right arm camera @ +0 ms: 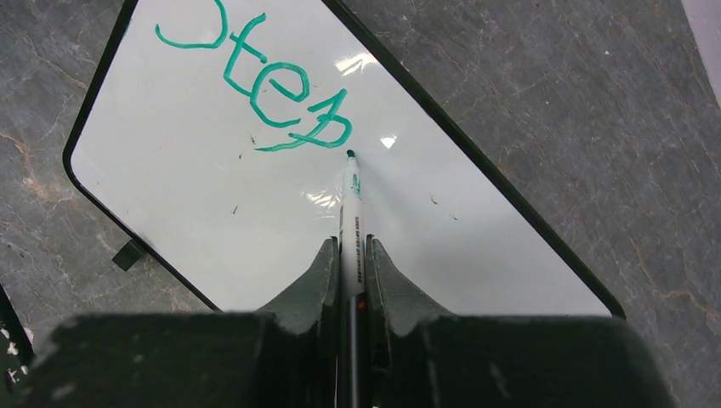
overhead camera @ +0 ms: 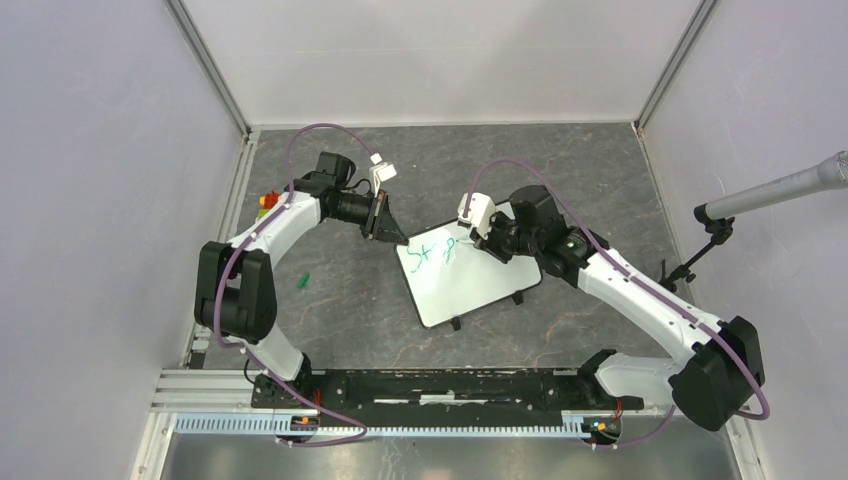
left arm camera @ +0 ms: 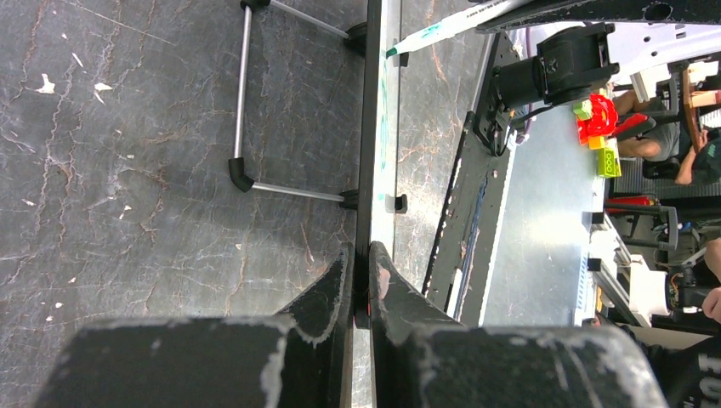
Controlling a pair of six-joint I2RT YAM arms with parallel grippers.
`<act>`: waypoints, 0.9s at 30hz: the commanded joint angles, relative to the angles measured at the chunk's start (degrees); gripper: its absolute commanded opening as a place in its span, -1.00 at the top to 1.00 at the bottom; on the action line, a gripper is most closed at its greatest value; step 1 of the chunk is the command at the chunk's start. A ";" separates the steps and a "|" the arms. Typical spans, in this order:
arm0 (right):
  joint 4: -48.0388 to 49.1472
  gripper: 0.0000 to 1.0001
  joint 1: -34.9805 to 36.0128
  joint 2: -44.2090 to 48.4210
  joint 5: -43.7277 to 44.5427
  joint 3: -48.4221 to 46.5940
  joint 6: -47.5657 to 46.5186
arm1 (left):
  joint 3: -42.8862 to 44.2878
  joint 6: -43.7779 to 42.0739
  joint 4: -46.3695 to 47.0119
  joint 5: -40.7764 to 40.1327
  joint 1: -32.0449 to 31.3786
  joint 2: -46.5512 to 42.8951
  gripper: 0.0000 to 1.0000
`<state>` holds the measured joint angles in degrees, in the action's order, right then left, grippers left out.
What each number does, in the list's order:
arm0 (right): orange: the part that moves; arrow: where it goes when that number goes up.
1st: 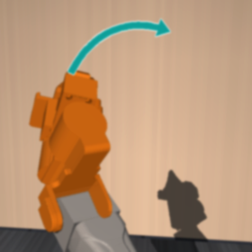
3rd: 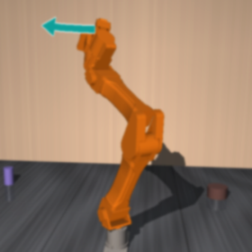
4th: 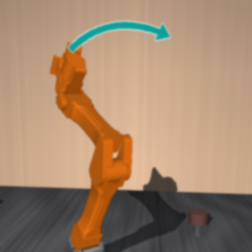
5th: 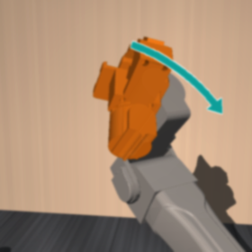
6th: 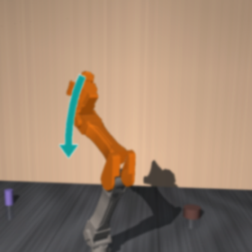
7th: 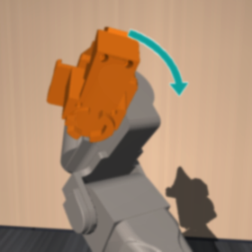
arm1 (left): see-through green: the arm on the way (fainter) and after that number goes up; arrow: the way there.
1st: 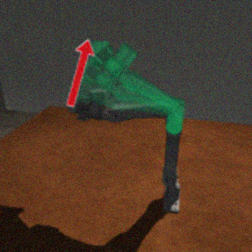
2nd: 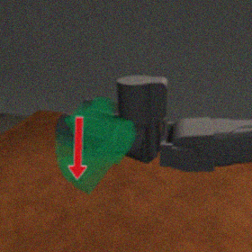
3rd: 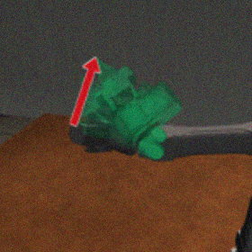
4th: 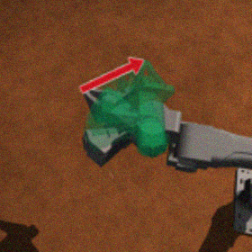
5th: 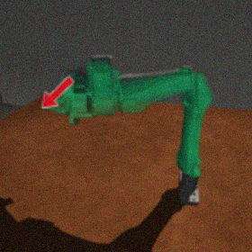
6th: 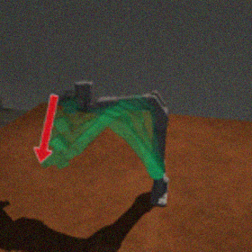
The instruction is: Write a sentence on the whiteboard
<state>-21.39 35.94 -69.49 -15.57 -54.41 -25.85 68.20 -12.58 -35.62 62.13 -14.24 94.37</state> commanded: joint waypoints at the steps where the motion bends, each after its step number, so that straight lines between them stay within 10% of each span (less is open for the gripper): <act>1: 1.39 1.00 -0.25 -0.48 3.81 -1.81 -1.21 | 0.53 -3.40 -0.60 -2.01 -0.44 0.66 0.95; 27: -0.90 1.00 -1.58 2.28 -1.11 -3.18 -1.66 | 0.53 -3.58 -0.60 -1.50 -0.44 0.86 0.95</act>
<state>-22.85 34.59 -68.03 -16.03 -55.75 -26.94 68.20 -13.04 -35.68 62.61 -14.24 94.37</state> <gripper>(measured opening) 0.162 0.121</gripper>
